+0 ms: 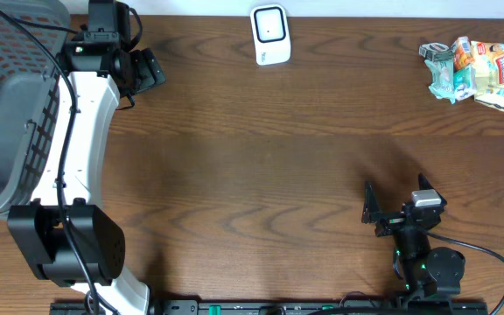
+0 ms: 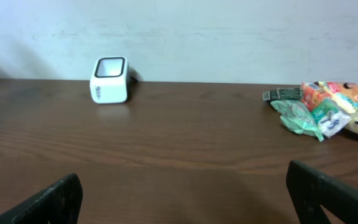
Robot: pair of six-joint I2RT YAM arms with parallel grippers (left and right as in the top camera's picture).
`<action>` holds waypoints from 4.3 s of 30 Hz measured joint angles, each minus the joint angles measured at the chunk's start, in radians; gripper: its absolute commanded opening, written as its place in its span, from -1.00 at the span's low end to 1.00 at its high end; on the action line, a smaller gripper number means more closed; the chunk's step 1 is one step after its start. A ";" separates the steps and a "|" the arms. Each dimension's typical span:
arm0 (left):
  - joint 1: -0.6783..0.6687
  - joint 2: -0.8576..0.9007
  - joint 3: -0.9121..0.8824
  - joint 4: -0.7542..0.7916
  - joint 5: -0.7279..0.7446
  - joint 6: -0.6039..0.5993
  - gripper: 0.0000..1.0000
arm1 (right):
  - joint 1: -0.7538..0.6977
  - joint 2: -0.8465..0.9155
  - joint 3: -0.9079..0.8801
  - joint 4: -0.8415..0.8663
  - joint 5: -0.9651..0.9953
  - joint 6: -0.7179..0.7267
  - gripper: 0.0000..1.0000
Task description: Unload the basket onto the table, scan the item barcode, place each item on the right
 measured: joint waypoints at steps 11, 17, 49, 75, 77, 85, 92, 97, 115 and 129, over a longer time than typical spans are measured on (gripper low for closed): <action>0.000 0.000 0.000 0.000 0.000 0.000 0.96 | 0.029 0.000 0.000 -0.011 0.096 -0.003 0.99; 0.000 0.000 0.000 0.000 0.000 0.000 0.96 | 0.026 0.000 0.000 -0.011 0.105 0.002 0.99; 0.000 0.000 0.000 0.000 0.000 0.000 0.96 | 0.020 0.000 0.000 -0.011 0.107 0.019 0.98; -0.075 -0.172 -0.309 0.162 0.214 0.233 0.96 | 0.020 0.000 0.000 -0.009 0.107 0.019 0.99; -0.082 -0.270 -0.400 0.232 0.240 0.288 0.96 | 0.020 0.000 0.000 -0.009 0.107 0.020 0.99; -0.082 -0.732 -0.812 0.399 0.271 0.380 0.96 | 0.020 0.000 -0.001 -0.008 0.107 0.023 0.99; -0.079 -1.130 -1.174 0.448 0.270 0.396 0.96 | 0.020 0.000 -0.001 -0.008 0.107 0.023 0.98; -0.079 -1.297 -1.358 0.571 0.267 0.396 0.96 | 0.020 0.000 -0.001 -0.008 0.107 0.023 0.98; -0.046 -1.641 -1.710 0.931 0.263 0.369 0.96 | 0.020 0.000 -0.001 -0.008 0.107 0.023 0.98; -0.020 -1.741 -1.709 0.914 0.254 0.354 0.95 | 0.020 0.000 -0.001 -0.008 0.107 0.023 0.99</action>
